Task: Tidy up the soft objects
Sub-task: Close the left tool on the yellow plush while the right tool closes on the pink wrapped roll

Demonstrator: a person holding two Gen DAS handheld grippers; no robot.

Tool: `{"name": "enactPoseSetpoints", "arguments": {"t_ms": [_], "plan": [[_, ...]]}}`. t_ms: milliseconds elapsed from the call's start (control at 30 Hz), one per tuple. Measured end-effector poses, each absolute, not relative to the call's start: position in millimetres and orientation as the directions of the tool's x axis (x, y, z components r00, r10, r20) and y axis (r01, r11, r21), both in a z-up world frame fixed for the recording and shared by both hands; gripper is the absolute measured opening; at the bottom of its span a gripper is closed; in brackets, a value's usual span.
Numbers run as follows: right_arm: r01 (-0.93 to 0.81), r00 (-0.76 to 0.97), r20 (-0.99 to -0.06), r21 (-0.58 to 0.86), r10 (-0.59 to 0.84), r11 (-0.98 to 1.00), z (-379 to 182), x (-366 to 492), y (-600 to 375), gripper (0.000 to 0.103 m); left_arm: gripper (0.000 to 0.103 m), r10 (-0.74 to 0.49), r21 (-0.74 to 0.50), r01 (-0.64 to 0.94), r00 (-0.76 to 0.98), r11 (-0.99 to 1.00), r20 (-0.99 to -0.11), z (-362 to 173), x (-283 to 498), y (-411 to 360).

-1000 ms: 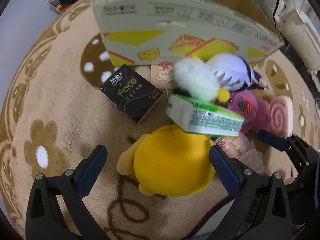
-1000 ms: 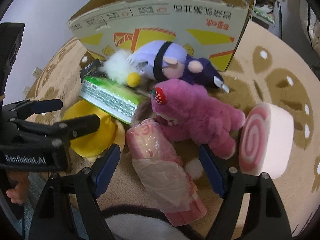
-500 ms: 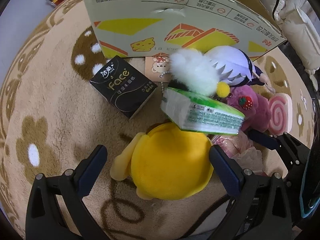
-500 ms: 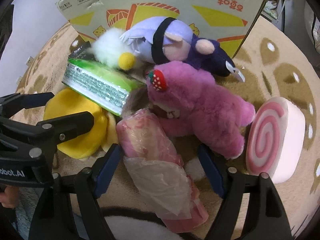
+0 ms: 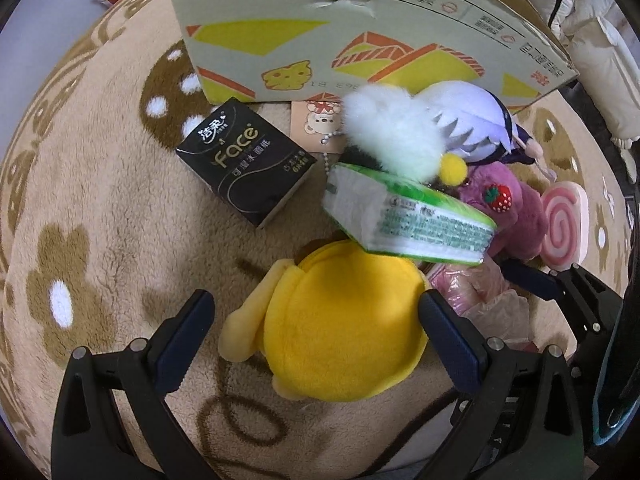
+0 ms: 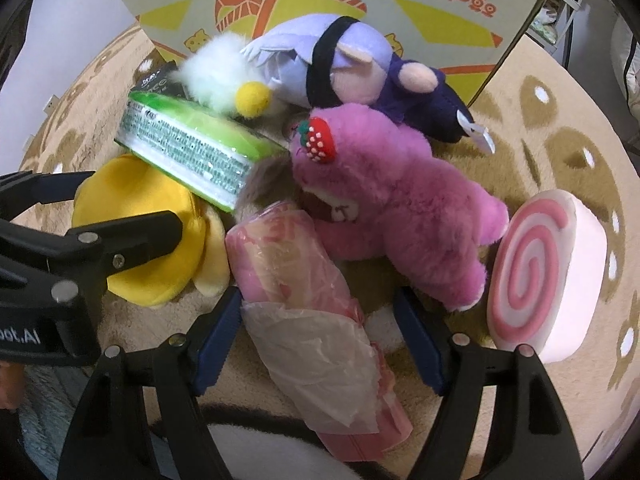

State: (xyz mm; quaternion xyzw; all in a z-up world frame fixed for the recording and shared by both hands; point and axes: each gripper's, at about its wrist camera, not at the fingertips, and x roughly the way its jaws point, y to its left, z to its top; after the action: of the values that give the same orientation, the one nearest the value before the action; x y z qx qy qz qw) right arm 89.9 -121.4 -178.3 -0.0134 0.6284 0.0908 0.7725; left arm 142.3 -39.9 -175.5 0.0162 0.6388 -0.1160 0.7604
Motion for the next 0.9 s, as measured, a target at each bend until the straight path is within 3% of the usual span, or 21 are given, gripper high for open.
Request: {"name": "enactPoseSetpoints", "arguments": {"t_ms": [200, 300, 367, 500, 900], "plan": [[-0.156, 0.202, -0.971, 0.099, 0.130, 0.983, -180.4, 87.5, -124.9, 0.074, 0.078, -0.188, -0.156, 0.210, 0.141, 0.965, -0.972, -176.8, 136.3, -46.7], [-0.158, 0.207, -0.969, 0.102, 0.134, 0.982, -180.1, 88.2, -125.8, 0.073, 0.074, -0.198, -0.166, 0.202, 0.149, 0.965, -0.969, -175.2, 134.0, -46.7], [-0.158, 0.211, -0.967, 0.107, 0.139, 0.982, -178.5, 88.2, -126.6, 0.072, 0.074, -0.200, -0.170, 0.194, 0.150, 0.966, -0.968, -174.7, 132.5, -44.6], [-0.168, 0.224, -0.958, 0.144, 0.180, 0.975, -174.2, 89.4, -125.9, 0.060, 0.074, -0.191, -0.160, 0.181, 0.164, 0.970, -0.968, -168.8, 128.7, -42.4], [-0.173, 0.200, -0.954, 0.189, 0.223, 0.967, -171.9, 88.5, -120.0, 0.056, 0.073, -0.158, -0.133, 0.136, 0.195, 0.982, -0.968, -158.2, 123.0, -17.6]]}}
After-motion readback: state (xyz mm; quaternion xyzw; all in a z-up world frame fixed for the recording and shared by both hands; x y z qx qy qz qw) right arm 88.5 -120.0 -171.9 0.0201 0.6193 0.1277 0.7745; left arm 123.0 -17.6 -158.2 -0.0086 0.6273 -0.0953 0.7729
